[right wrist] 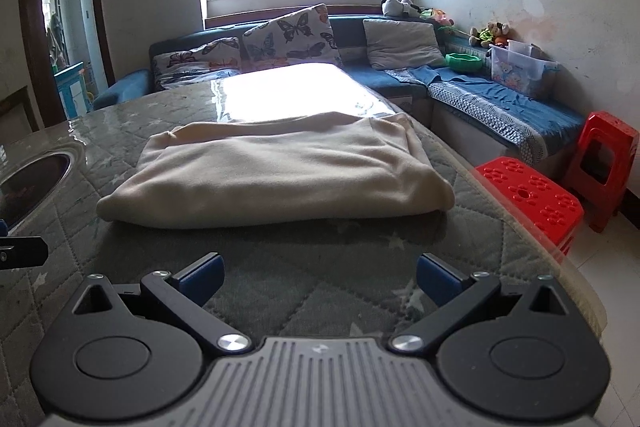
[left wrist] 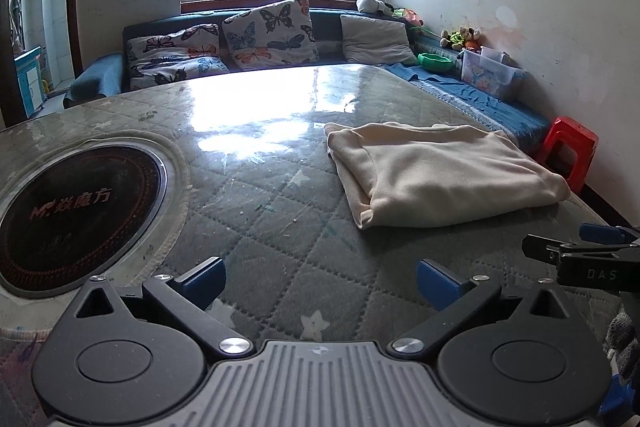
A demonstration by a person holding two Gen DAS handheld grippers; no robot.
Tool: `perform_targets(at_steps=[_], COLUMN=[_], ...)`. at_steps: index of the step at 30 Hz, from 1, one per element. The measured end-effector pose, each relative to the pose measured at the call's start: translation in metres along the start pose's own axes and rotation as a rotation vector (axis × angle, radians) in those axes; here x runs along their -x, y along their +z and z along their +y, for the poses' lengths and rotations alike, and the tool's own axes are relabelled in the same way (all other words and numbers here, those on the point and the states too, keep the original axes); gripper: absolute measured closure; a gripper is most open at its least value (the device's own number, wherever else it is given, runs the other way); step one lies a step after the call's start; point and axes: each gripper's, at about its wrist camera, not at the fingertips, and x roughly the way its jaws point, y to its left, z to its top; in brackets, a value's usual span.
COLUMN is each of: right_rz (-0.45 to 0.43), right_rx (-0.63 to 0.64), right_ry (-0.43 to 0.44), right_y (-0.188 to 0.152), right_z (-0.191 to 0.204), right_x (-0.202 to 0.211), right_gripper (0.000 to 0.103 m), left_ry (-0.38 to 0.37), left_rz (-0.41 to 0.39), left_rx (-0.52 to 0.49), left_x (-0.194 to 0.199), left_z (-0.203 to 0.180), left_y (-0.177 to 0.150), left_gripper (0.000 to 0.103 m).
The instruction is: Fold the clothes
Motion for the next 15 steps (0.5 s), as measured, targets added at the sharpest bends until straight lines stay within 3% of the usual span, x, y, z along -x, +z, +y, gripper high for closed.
perform_targets(at_steps=[15], right_rz=[-0.018], right_rx=[-0.003], right_ry=[0.018], right_y=[-0.0057], right_z=[0.0071], right_x=[0.0102], right_gripper=[0.0], left_ry=[-0.006], left_rz=[-0.006], left_rx=[-0.02], left_x=[0.009], left_z=[-0.0093], left_y=[-0.0086], left_gripper=[0.0])
